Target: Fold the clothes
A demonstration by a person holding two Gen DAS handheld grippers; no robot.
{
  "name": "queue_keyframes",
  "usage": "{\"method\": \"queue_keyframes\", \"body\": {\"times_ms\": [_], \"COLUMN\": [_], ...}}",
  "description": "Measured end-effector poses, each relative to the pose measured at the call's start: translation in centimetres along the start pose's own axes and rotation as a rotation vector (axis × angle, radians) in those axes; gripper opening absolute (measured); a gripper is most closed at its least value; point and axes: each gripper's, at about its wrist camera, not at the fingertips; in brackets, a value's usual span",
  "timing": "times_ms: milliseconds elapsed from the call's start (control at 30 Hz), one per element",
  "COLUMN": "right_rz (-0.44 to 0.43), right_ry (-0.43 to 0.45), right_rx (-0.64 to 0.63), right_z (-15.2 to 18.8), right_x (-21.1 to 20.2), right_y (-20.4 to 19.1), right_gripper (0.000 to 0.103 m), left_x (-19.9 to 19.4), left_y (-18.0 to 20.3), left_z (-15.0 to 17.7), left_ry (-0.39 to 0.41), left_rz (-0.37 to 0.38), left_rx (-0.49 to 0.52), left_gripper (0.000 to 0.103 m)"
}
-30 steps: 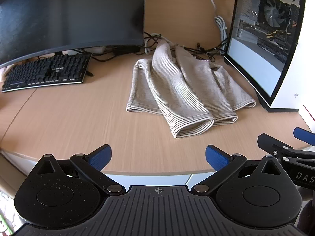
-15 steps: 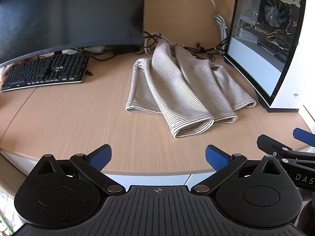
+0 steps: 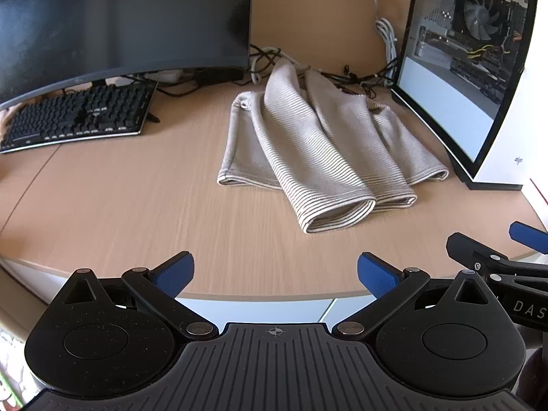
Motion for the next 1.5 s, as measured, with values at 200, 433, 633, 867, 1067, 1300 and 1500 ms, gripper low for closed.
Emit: {"method": "queue_keyframes", "body": {"times_ms": [200, 433, 633, 867, 1067, 1300, 1500], "right_rz": [0.007, 0.056, 0.133, 0.229, 0.281, 0.249, 0.096], "right_ry": [-0.033, -0.070, -0.102, -0.131, -0.149, -0.110, -0.077], "right_rx": [0.011, 0.035, 0.114, 0.222, 0.207, 0.229, 0.226], "right_z": [-0.2, -1.5, -3.5, -5.5, -6.3, -8.7, -11.8], "right_x": [1.2, 3.6, 6.6, 8.4, 8.8, 12.0, 16.9], "right_y": [-0.2, -1.3, -2.1, -4.3, -5.2, -2.3, 0.3], "right_gripper": [0.103, 0.103, 0.103, 0.103, 0.103, 0.103, 0.103], "left_x": [1.3, 4.7, 7.8, 12.2, 14.6, 17.9, 20.8], "left_y": [-0.8, -2.8, -5.3, -8.4, -7.6, -5.0, -3.3], "left_z": [-0.3, -1.9, -4.3, -6.7, -10.1, -14.3, -16.2], "left_ry": [-0.038, -0.109, -0.133, -0.208, -0.175, -0.130, -0.171], "left_rz": [0.013, 0.074, 0.167, 0.319, 0.375, 0.344, 0.304], "left_rx": [-0.010, -0.025, -0.028, -0.074, -0.057, -0.076, -0.130], "left_gripper": [0.103, 0.103, 0.103, 0.103, 0.103, 0.103, 0.103]}}
Point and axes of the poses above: each gripper's, at about its wrist camera, not at the fingertips, and x roughly the way its jaws point, y to its right, z to its underside, and after that the axes turned 3 degrees about -z, right-handed
